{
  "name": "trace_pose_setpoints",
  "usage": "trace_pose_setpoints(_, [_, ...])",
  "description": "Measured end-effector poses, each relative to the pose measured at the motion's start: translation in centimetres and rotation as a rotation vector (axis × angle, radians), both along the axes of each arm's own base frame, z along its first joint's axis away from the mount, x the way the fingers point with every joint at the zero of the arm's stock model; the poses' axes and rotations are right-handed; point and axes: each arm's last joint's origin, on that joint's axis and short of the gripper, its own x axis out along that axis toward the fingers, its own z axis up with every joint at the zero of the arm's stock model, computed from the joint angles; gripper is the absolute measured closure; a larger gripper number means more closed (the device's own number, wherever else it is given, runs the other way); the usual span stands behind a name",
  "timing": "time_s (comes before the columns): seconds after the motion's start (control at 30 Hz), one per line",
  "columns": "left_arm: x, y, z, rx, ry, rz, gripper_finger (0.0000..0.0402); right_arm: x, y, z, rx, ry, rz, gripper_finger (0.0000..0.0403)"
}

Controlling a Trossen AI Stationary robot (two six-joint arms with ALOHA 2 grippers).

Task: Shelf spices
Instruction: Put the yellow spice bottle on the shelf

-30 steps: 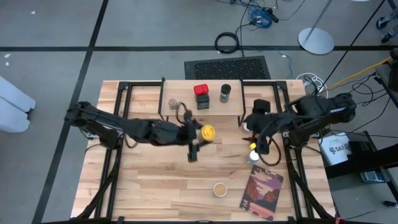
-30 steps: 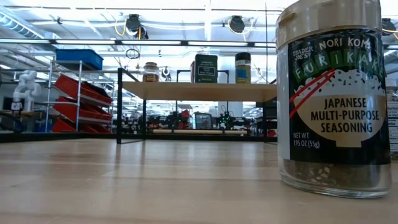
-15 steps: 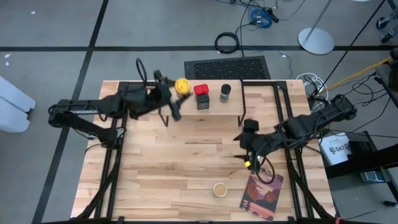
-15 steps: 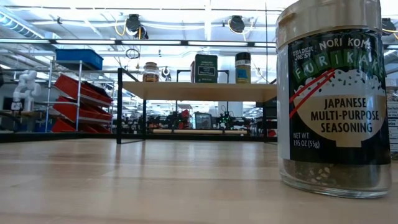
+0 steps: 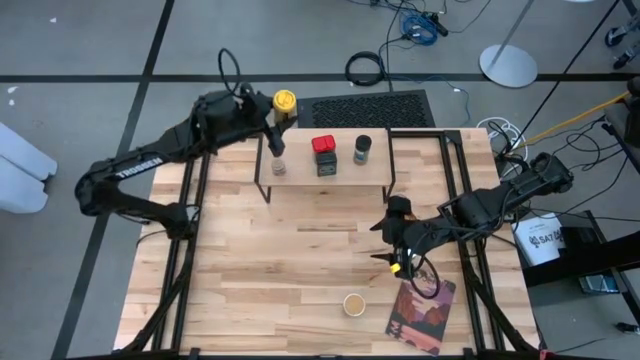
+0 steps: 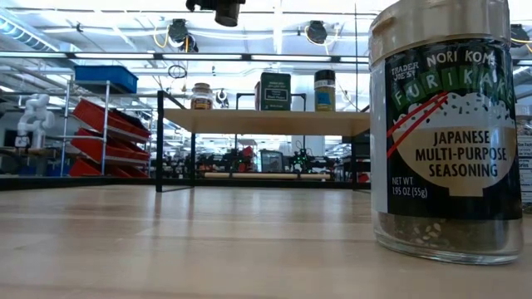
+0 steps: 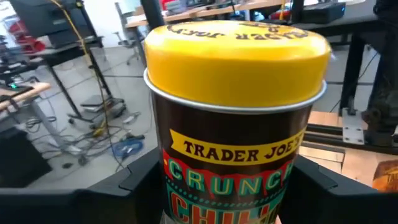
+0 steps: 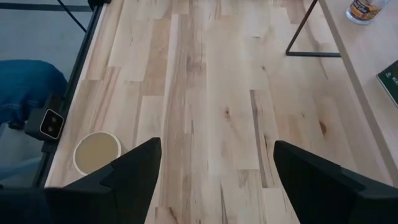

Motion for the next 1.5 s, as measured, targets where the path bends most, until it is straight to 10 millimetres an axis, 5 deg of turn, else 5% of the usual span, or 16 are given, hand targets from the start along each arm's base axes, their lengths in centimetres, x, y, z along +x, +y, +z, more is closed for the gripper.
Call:
trace_pose_setpoints(0.23, [-1.4, 2.7, -1.0, -0.084, 0.023, -0.094, 0.0162, 0.0, 0.0, 0.0, -0.002, 0.0, 0.001, 0.0103])
trace_pose_setpoints(0.63, [-1.6, 5.2, -8.5, -0.148, -0.003, -0.157, 0.0162, 0.2, 0.1, 0.2, -0.018, -0.022, 0.023, 0.0103])
trace_pose_setpoints(0.87, [-1.8, 5.2, -11.2, -0.195, 0.007, -0.216, 0.0162, 0.4, 0.0, 0.4, -0.06, -0.048, 0.058, 0.0103])
trace_pose_setpoints(1.5, [-1.1, 6.5, -14.6, -0.236, 0.096, -0.239, 0.0162, 0.8, -0.9, 0.5, -0.095, -0.062, 0.048, 0.0103])
